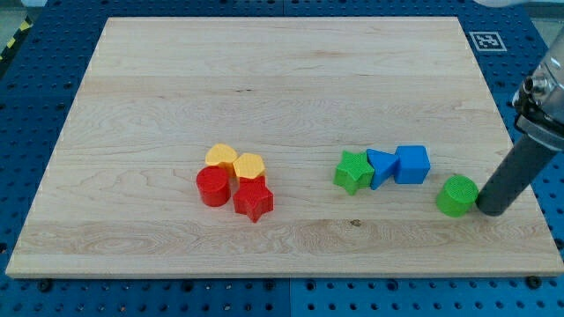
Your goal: Move the green circle below the blue cube
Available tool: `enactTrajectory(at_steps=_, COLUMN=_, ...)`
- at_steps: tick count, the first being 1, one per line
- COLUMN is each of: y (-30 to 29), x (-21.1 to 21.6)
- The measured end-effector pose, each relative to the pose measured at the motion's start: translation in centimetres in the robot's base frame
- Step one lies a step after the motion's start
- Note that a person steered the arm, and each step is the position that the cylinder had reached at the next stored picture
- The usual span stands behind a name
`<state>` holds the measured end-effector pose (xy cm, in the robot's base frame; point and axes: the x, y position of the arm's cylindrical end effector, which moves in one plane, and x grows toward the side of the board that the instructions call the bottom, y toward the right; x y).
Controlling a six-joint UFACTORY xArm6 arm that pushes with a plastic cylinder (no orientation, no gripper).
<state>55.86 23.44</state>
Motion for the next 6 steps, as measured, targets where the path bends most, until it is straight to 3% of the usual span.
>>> enactTrajectory(at_steps=5, y=-5.3, x=-1.7)
enactTrajectory(at_steps=6, y=-4.7, x=-0.1)
